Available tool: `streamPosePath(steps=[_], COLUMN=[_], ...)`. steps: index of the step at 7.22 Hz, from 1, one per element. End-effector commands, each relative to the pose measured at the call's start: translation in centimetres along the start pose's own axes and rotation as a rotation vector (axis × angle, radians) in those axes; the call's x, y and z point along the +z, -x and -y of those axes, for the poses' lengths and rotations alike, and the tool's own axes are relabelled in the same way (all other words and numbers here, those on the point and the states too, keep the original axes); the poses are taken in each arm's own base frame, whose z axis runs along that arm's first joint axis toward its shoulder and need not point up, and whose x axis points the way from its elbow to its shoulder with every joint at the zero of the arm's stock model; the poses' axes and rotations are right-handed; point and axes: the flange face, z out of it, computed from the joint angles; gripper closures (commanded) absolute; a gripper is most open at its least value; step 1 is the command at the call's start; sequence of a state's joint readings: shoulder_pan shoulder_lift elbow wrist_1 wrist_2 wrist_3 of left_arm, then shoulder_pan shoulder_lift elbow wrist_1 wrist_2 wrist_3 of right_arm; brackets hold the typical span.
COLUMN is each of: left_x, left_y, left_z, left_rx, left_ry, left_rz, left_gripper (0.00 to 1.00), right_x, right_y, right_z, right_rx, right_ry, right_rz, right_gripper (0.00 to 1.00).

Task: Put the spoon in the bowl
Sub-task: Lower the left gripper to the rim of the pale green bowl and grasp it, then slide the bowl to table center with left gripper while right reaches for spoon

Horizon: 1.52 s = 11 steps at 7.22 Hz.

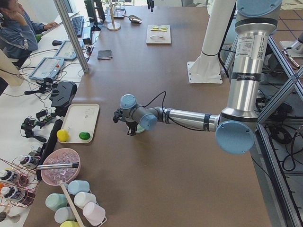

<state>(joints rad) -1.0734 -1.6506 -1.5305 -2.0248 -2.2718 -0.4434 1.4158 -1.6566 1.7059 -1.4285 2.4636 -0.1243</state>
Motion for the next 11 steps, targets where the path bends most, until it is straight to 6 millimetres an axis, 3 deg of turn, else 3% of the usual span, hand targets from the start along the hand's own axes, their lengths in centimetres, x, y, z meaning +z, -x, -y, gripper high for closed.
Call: streamPosePath(steps=[1,2,3,4,6,7,8,10,11], left_x=[0.0,-0.1,-1.0,-3.1,-7.1,-7.3,-6.8,-5.4,-4.6], left_y=[-0.1,-0.3,-1.1,-3.6,-10.3,-15.1,-20.9,-33.8,-38.9], left_z=[0.0,0.0,0.3,1.2,2.9,4.2,5.7,7.8,7.5], left_rx=[-0.018,-0.019,-0.052,-0.116,-0.199,-0.233,-0.276,-0.334,-0.341], left_ry=[0.0,-0.001,-0.02,-0.069,-0.132,-0.131,-0.128,-0.139,-0.133], left_rz=[-0.002,-0.005,-0.015,-0.051,-0.124,-0.166,-0.204,-0.163,-0.138], left_gripper=[0.93,1.0,1.0,1.0,1.0,1.0,1.0,1.0,1.0], right_x=[-0.1,-0.3,-0.4,-0.8,-1.9,-1.8,-0.3,4.2,7.4], right_y=[0.1,0.3,0.5,1.8,8.3,12.0,14.4,19.5,21.0], right_z=[0.0,0.1,0.3,0.7,2.6,3.4,4.0,4.4,3.7], right_rx=[-0.002,-0.007,-0.002,0.018,0.092,0.13,0.149,0.203,0.202], right_ry=[-0.002,-0.006,-0.009,-0.023,-0.036,-0.035,-0.05,-0.078,-0.035], right_rz=[0.0,-0.001,0.005,0.048,0.074,0.066,0.054,0.044,0.018], right_gripper=[0.0,0.0,0.0,0.0,0.0,0.0,0.0,0.01,0.01])
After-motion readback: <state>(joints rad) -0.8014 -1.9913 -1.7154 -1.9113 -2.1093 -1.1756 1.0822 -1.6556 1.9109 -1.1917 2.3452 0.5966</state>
